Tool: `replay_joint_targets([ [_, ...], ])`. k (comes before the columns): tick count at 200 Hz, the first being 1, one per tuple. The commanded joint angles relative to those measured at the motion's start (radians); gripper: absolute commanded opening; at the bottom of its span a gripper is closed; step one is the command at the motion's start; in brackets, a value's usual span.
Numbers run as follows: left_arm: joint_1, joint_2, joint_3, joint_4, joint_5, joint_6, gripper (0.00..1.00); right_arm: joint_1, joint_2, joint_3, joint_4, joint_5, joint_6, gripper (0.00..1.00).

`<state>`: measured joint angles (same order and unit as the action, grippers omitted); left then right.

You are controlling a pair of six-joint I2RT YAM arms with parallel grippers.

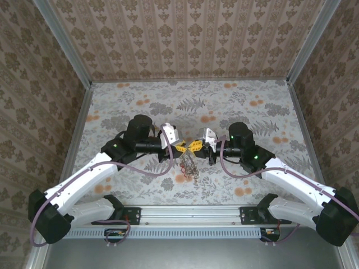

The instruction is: Put the keys on the keyring

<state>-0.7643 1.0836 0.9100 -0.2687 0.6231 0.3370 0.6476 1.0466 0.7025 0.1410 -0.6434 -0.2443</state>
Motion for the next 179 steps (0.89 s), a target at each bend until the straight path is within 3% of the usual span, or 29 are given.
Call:
replay_joint_targets([
  [1,-0.006,0.02,0.0,-0.005,-0.013,0.033,0.12,-0.005,-0.021,0.03,0.038,-0.03,-0.012,0.0],
  [18,-0.011,0.024,0.01,-0.009,-0.011,0.048,0.0,-0.006,-0.022,0.029,0.036,-0.032,-0.01,0.0],
  [42,-0.018,0.013,0.021,-0.018,-0.036,0.074,0.0,-0.006,-0.026,0.034,0.001,-0.032,-0.031,0.0],
  [64,-0.021,0.001,0.041,-0.063,-0.055,0.106,0.0,-0.007,-0.03,0.078,-0.165,-0.011,-0.144,0.0],
  [81,-0.025,0.004,0.069,-0.122,-0.062,0.134,0.0,-0.009,-0.033,0.119,-0.286,0.012,-0.236,0.11],
  [124,-0.036,0.015,0.117,-0.201,-0.081,0.164,0.0,-0.005,-0.005,0.208,-0.498,0.046,-0.397,0.27],
  [179,-0.048,0.021,0.139,-0.209,-0.078,0.172,0.0,0.003,0.035,0.232,-0.513,0.023,-0.403,0.34],
])
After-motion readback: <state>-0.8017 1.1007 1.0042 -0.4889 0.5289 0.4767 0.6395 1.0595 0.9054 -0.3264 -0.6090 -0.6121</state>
